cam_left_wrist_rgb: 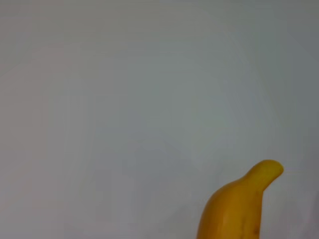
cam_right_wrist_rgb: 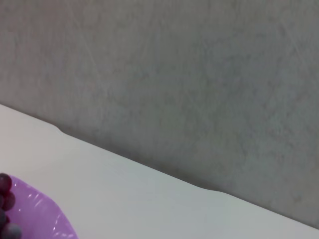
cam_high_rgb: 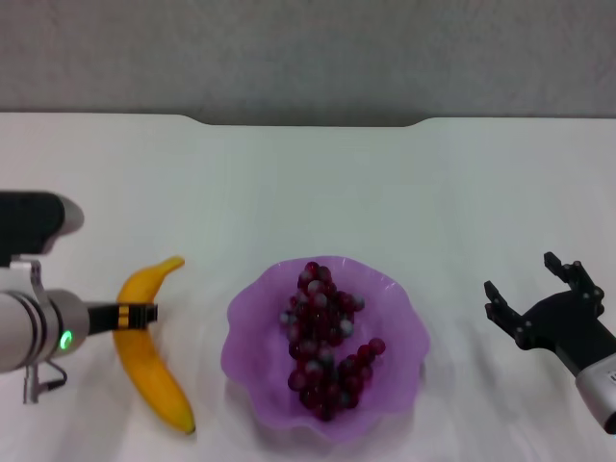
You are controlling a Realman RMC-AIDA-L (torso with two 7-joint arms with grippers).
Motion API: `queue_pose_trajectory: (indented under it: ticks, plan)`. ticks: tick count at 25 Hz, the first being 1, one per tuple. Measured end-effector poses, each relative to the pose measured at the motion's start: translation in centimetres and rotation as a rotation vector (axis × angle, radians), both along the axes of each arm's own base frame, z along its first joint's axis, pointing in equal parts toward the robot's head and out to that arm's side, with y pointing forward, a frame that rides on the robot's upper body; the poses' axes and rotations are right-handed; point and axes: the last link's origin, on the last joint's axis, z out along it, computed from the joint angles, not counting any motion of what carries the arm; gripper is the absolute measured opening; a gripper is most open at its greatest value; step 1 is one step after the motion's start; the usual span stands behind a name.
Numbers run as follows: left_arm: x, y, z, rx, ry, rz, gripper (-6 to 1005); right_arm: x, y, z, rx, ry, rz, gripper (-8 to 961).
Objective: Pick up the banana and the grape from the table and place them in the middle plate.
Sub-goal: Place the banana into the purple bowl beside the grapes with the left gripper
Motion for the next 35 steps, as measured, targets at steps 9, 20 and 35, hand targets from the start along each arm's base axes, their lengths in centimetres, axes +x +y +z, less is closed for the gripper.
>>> queue_pose_trajectory:
  ticks: [9,20,35]
  plan:
    - [3.2,-0.7,1.2,-0.047,-0.086,-0.097,520,0.2,-0.1,0.0,-0.001,-0.004,-0.004,874]
    - [7.2,-1.2,1.0,-0.144,-0.275,-0.238,516,-0.1,0.1,-0.1,-0.006,-0.003,0.006,873]
    - [5.3,0.3,-4.3,-0.159,-0.402,-0.240,528,-0.5,0.2,-0.3,-0.008,0.000,0.015,872]
